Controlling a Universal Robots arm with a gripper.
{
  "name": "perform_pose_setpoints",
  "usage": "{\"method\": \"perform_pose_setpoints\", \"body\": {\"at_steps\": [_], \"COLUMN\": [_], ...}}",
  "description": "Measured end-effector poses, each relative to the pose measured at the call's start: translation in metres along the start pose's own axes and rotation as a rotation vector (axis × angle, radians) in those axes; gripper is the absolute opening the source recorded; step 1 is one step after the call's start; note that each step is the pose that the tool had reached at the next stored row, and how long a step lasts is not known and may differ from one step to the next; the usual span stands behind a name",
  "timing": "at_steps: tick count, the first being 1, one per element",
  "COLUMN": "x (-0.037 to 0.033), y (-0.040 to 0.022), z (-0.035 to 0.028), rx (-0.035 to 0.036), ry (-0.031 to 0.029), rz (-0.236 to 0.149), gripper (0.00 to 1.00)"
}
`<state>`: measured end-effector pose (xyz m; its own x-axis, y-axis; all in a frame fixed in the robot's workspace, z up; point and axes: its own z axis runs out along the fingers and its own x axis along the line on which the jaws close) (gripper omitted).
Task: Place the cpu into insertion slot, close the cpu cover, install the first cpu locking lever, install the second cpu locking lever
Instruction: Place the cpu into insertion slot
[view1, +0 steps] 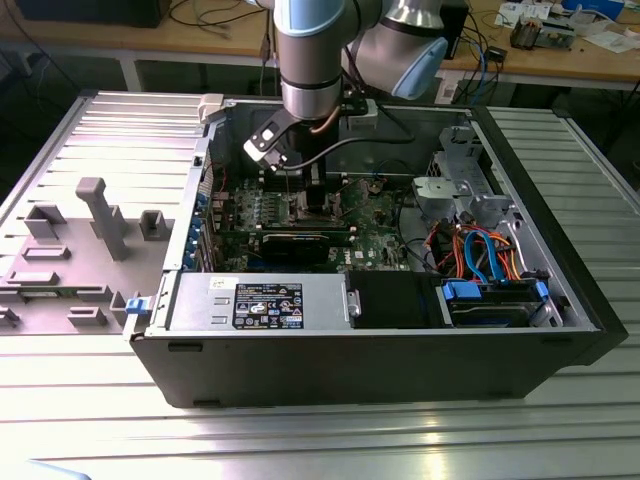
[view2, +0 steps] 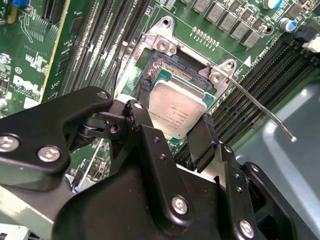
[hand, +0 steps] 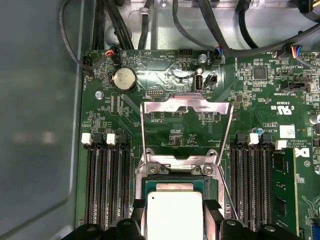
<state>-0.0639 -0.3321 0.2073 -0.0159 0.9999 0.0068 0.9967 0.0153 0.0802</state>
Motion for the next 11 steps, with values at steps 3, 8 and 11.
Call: {"method": "perform_pose_setpoints", "body": {"at_steps": [3, 8, 11], "x": [-0.0003, -0.0020, -0.0023], "y": [-0.0009, -0.0010, -0.0011], "z": [0.0035, 0.0040, 0.0050], "rx": [0.0001, 0.0000, 0.0000], "ry": [-0.0003, -0.0005, -0.0011], "rz": [0.002, 0.005, 0.013], "gripper": [0.54, 0.54, 0.54]}}
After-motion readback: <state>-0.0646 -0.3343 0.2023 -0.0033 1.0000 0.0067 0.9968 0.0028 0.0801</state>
